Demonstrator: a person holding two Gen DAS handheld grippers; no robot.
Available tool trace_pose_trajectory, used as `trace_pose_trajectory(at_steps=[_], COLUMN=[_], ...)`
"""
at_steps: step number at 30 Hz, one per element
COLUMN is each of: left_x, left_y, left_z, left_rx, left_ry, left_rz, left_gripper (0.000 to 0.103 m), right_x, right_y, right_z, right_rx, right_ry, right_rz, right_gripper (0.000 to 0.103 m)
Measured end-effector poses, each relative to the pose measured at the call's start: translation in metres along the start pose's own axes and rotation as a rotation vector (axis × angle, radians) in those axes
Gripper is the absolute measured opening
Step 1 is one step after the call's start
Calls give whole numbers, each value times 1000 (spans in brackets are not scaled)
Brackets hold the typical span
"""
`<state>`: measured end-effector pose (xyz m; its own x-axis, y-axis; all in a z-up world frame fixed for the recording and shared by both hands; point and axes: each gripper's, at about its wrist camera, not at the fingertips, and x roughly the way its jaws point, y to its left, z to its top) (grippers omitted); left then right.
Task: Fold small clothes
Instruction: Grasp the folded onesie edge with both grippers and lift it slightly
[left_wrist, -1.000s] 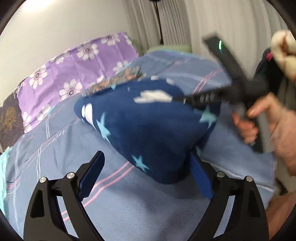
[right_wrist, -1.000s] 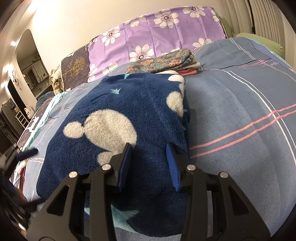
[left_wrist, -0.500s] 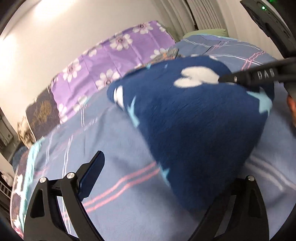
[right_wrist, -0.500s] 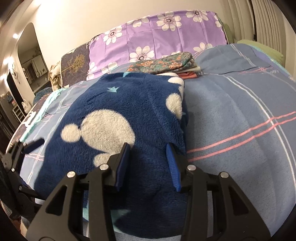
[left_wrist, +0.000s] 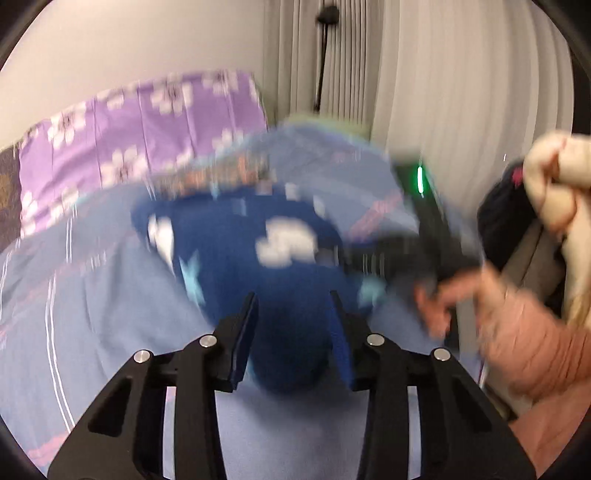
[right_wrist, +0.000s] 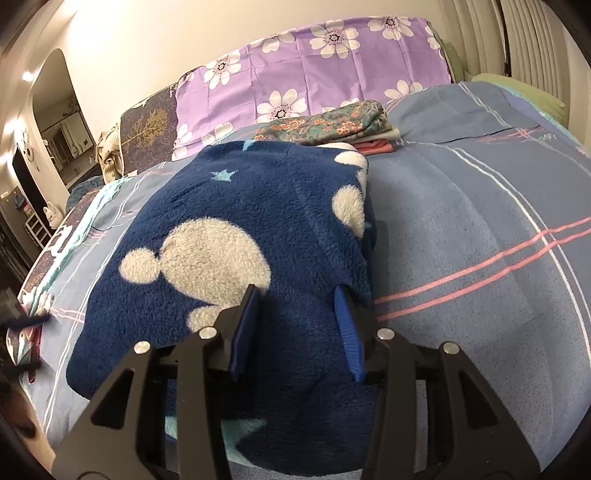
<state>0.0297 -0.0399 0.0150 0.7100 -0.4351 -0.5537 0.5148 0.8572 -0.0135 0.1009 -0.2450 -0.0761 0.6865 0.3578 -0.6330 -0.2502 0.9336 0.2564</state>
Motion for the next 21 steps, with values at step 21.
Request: trace_pose_trajectory(at_steps=[21], left_x=[85], left_y=[36], left_z=[35], left_rx=[3], left_ry=[61], left_rz=[99], left_gripper=[42], right_x=[-37], right_y=[34], right_z=[44], right_rx=[-163], right_ry=[-98], right_rz=[-116], right_gripper=[59])
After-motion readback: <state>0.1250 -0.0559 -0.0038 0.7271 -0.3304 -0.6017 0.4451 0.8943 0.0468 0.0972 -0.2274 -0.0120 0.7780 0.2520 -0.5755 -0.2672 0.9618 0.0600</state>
